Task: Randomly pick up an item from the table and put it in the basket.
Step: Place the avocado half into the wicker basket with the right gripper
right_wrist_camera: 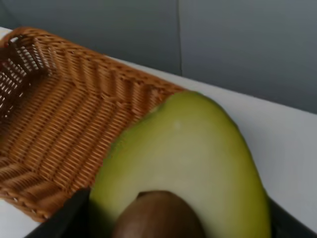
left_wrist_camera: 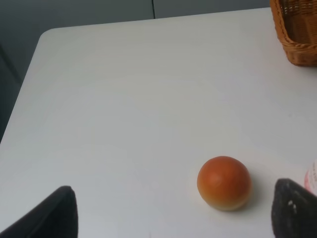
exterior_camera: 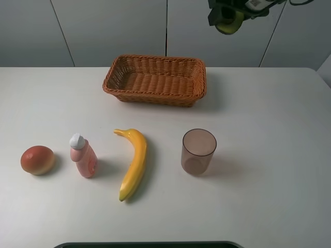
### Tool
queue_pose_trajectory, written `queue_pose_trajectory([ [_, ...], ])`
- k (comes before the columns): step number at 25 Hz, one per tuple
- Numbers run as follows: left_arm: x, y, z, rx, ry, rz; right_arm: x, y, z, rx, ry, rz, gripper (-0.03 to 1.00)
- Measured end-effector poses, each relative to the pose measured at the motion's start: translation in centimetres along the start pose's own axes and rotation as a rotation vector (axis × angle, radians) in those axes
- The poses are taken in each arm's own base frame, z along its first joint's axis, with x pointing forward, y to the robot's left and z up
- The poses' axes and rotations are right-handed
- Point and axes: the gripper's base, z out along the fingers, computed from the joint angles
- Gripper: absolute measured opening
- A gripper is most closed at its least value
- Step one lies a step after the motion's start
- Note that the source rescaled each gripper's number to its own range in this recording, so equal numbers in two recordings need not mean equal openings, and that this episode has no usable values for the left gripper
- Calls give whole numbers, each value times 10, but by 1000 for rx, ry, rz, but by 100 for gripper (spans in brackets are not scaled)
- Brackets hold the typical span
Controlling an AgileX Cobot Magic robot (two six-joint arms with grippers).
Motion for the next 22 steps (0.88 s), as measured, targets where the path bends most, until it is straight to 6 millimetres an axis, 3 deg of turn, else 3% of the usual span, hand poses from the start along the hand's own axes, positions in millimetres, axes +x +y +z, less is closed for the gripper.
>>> queue_pose_trajectory([
  [5, 0, 0, 0, 0, 0, 0, 0, 23, 69, -54, 81, -45, 3],
  [9, 0, 0, 0, 0, 0, 0, 25, 33, 127, -74, 164, -39, 3],
  [12, 0, 0, 0, 0, 0, 0, 47, 36, 158, -86, 233, -15, 3],
  [15, 0, 0, 0, 0, 0, 0, 61, 38, 173, -90, 275, -9, 3],
  [22, 0, 0, 0, 0, 0, 2, 61, 37, 175, -86, 264, -19, 3],
])
